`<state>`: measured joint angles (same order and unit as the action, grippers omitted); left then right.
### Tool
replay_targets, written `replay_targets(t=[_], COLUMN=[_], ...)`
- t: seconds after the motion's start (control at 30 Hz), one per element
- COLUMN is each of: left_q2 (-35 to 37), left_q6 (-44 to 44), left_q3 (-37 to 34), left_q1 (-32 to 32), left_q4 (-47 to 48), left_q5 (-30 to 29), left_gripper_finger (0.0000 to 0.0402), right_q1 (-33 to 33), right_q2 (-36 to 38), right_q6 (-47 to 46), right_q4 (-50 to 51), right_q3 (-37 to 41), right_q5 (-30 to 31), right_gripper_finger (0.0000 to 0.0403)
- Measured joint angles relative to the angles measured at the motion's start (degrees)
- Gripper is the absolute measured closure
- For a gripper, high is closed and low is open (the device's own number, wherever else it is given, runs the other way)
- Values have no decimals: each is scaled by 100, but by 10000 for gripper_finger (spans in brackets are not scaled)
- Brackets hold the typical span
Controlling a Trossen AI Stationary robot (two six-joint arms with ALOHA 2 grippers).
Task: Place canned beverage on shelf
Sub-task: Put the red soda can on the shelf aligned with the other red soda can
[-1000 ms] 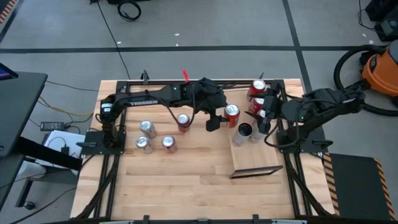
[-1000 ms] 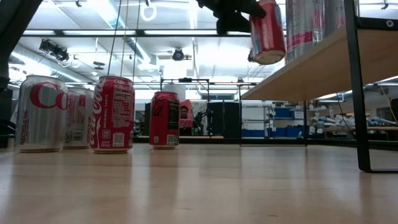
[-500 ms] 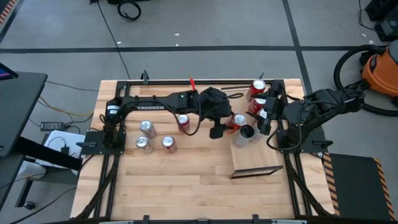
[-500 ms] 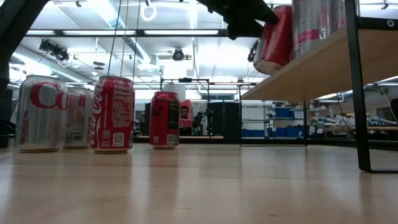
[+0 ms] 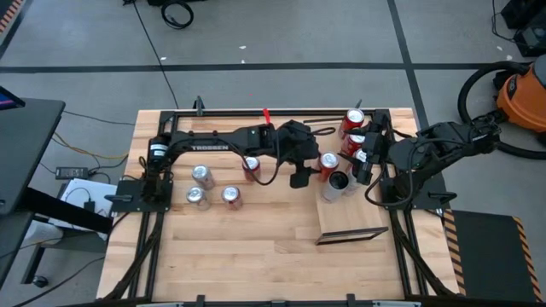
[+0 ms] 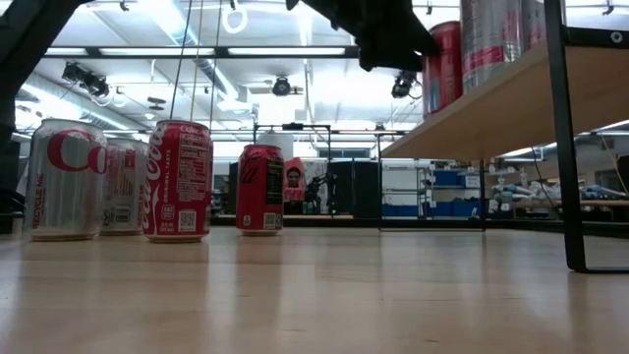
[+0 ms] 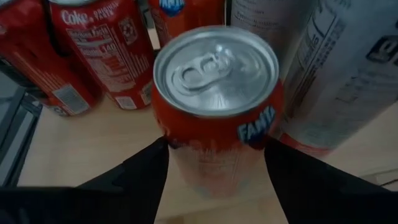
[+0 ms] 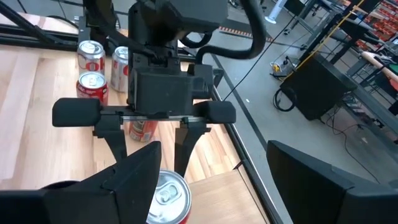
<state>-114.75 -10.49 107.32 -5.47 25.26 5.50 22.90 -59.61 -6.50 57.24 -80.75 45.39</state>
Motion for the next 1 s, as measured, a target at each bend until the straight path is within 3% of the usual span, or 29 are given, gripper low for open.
replay_targets(t=[1.0], left_q2=[-12], left_q6=[-222], left_q3=[-19], left_q1=[8], left_q4=[-78], left_q5=[531], left_gripper_finger=[135], right_q1=[0], right_q2=[0], right_q6=[2], right_q4=[-10], right_q3=[0], right_q5=[-5], right_gripper_finger=[101])
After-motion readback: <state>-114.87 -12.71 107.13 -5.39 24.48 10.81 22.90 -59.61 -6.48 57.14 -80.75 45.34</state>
